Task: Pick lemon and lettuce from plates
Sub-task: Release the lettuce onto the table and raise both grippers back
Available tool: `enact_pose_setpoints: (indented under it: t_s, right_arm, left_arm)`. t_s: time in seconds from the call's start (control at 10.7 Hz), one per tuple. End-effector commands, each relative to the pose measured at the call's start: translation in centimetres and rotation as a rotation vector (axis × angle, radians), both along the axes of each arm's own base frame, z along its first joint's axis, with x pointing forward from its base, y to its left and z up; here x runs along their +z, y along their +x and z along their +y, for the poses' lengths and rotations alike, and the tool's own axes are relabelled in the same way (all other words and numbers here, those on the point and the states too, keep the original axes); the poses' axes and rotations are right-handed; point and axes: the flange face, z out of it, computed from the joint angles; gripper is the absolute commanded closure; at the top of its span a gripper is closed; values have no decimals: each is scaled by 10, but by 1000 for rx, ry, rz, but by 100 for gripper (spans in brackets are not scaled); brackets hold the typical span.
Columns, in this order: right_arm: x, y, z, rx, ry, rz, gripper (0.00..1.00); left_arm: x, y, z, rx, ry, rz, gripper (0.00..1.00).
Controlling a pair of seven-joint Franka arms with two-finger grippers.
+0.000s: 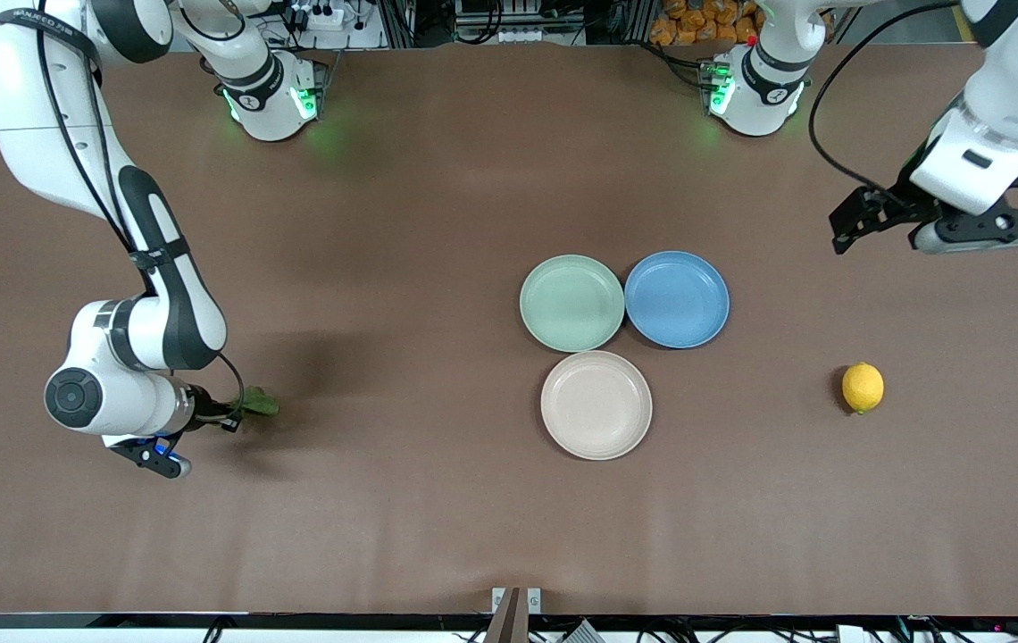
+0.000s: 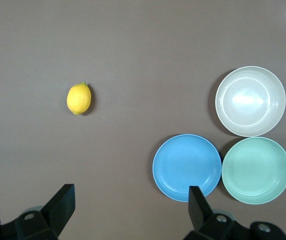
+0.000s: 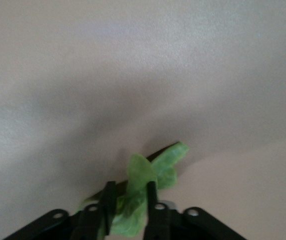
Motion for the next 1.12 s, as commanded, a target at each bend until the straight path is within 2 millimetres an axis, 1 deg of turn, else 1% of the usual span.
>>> enact_pose_setpoints:
  t_s: [0.0,0.09,0.28,0.37,0.47,0.56,0.65,0.75,0.84,0.94,1.03]
  right_arm:
    - [39,6,-1,4,6,-31,0]
    - [66,10,-1,6,-2,-23,0]
    - [145,10,-6,4,-11,-28,0]
    - [175,5,-9,12,-18,-31,0]
    - [213,4,-10,42,-19,-79,0]
    - [248,-2,-20,134,-16,-122,0]
    - [265,-8,-30,247,-29,-135,0]
    - [281,-17,-42,313,-31,-148,0]
    - [296,-33,-53,367,-30,-153,0]
    - [315,-50,-65,388,-34,-170,0]
    - [338,-62,-65,389,-37,-196,0]
  left_arm:
    - [35,-1,1,-7,-36,6,0]
    - [44,-3,-1,-11,-38,7,0]
    - [54,-4,-6,-23,-45,0,0]
    - [58,-4,-10,-32,-37,-10,0]
    - [61,-2,-13,-35,-39,-9,0]
    - [65,-2,-12,-36,-35,5,0]
    - [67,-1,-11,-33,-36,6,0]
    - [68,-2,-3,-19,-34,19,0]
    - [73,-6,1,-14,-31,37,0]
    - [79,-9,5,-37,-24,52,0]
    - [78,-11,6,-90,-17,68,0]
